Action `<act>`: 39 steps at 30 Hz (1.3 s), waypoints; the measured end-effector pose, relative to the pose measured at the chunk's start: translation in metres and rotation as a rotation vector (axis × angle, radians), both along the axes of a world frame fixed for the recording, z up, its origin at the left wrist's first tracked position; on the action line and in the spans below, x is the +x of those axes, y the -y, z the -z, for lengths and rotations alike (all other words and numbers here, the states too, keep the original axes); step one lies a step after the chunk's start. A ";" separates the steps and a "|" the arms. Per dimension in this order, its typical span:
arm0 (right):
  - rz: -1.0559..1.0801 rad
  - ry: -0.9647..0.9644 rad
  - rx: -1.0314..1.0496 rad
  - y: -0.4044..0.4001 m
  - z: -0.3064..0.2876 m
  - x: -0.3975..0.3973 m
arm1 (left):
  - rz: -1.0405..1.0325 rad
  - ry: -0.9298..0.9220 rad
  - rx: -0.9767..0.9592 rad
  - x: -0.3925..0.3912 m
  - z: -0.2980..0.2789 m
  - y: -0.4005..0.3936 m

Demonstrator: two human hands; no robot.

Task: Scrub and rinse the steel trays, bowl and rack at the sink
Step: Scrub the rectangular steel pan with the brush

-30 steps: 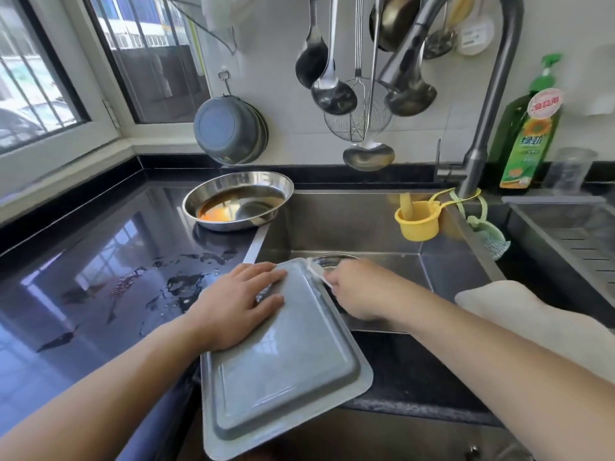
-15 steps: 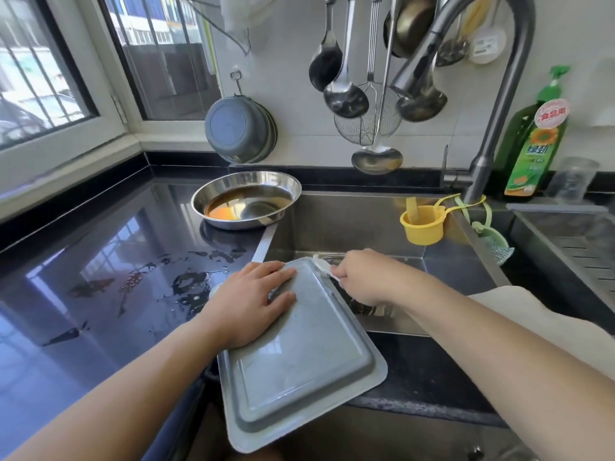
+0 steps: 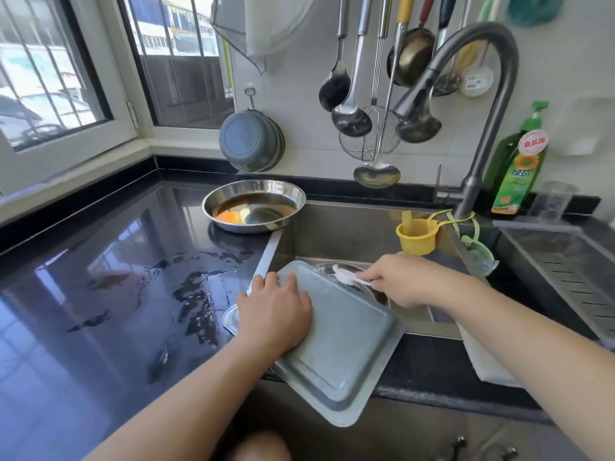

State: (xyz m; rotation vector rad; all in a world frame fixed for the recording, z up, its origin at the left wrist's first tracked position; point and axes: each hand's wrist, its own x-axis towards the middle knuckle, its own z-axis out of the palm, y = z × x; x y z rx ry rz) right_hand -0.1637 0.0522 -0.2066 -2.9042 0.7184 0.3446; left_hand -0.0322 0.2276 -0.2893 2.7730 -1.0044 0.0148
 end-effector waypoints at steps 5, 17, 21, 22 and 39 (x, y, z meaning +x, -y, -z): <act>0.026 -0.076 0.007 -0.002 -0.001 -0.014 | 0.157 -0.016 0.013 0.026 -0.005 -0.033; 0.013 -0.017 -0.064 -0.045 0.004 -0.004 | 0.177 -0.042 -0.154 0.030 0.020 -0.042; 0.076 0.038 -0.075 -0.025 0.007 -0.006 | 0.147 -0.041 -0.183 0.029 0.021 -0.037; 0.096 0.063 -0.077 -0.023 0.008 -0.003 | 0.137 -0.042 -0.188 0.027 0.022 -0.037; -0.032 0.054 -0.077 -0.027 -0.001 0.014 | 0.062 -0.041 -0.223 0.021 0.024 -0.027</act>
